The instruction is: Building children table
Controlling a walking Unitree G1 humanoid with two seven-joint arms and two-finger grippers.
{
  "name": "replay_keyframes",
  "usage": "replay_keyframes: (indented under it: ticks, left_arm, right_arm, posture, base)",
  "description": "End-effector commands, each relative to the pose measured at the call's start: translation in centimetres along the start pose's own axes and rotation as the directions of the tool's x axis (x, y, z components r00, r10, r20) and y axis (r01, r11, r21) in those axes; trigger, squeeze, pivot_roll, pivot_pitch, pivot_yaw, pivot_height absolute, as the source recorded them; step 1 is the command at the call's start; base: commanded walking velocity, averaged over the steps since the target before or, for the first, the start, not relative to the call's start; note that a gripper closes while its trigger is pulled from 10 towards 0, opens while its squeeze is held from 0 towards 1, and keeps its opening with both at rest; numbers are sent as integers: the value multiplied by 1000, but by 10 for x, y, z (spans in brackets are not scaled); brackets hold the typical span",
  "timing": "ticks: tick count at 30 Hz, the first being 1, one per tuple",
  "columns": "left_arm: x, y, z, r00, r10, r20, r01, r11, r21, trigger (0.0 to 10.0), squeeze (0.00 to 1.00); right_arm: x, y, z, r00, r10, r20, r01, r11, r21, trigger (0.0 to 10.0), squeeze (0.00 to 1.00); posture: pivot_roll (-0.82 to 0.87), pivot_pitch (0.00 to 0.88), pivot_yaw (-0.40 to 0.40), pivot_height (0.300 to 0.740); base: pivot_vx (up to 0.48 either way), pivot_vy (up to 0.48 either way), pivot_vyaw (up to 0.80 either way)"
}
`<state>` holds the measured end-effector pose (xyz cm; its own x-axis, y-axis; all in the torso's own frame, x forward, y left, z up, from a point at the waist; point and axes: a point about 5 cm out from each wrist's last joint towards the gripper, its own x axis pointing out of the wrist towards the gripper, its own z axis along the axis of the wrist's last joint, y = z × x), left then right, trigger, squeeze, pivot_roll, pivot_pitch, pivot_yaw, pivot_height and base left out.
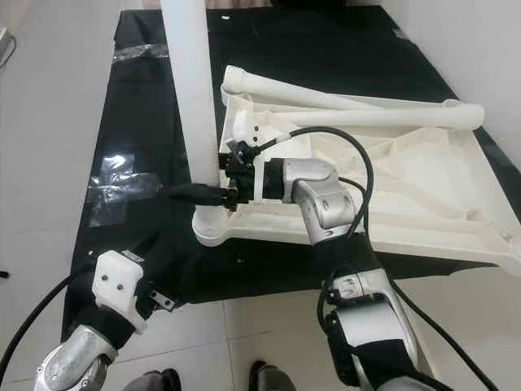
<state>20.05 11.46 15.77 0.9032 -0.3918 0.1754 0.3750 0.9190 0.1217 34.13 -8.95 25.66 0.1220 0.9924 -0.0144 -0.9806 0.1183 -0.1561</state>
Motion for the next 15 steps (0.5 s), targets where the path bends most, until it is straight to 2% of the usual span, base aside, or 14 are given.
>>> replay_keyframes:
  ticks: [1,6,7,8,9,10,11,12,13,14,15]
  left_arm:
    - [-4,-3,-1,1000,-9,-20,9,1000,7,10000,0]
    - [-3,-3,-2,1000,-7,-22,8,1000,6,10000,0]
    - [-2,-3,-3,1000,-5,-21,5,1000,6,10000,0]
    - [-2,-3,-3,1000,-5,-21,5,1000,6,10000,0]
    - [-2,-3,-3,1000,0,-19,0,1000,7,10000,0]
    - [-2,-3,-3,1000,0,-19,0,1000,7,10000,0]
    - [-2,-2,-3,1000,5,-17,-5,1000,9,10000,0]
    - [-2,-2,-3,1000,5,-17,-5,1000,9,10000,0]
    - [-1,0,-4,1000,11,-15,-10,1000,11,10000,0]
    - [1,1,-4,1000,12,-12,-12,1000,14,10000,0]
    - [3,3,-4,1000,12,-11,-12,1000,15,10000,0]
  right_arm:
    - [-7,-4,1,1000,0,12,0,1000,10,0,0]
    - [-11,-4,-5,1000,-18,9,18,1000,5,0,0]
    - [-11,-4,-11,996,-90,-4,90,996,-5,0,0]
    - [-11,-4,-11,996,-90,-4,90,996,-5,0,0]
    - [-10,-2,-24,966,-257,-39,258,966,25,0,0]
    - [-10,-2,-24,966,-257,-39,258,966,25,0,0]
    - [-9,3,-43,852,-512,-111,516,857,8,0,0]
    - [-9,3,-43,852,-512,-111,516,857,8,0,0]
    - [-5,26,-64,735,-650,-191,665,747,13,0,0]
    - [1,49,-73,641,-730,-235,755,655,25,0,0]
    - [5,63,-76,598,-760,-252,792,610,39,0,0]
  posture:
    - [94,267,-66,740]
    - [87,262,-73,740]
    - [79,257,-81,740]
    - [79,257,-81,740]
    - [76,252,-92,740]
    - [76,252,-92,740]
    - [71,242,-95,740]
    - [71,242,-95,740]
    - [63,240,-86,740]
    - [55,240,-73,740]
    - [49,238,-70,740]
  base:
    - [0,0,0]
    - [0,0,0]
    - [0,0,0]
    - [0,0,0]
    - [0,0,0]
    - [0,0,0]
    - [0,0,0]
    - [0,0,0]
    - [0,0,0]
    - [0,0,0]
    - [0,0,0]
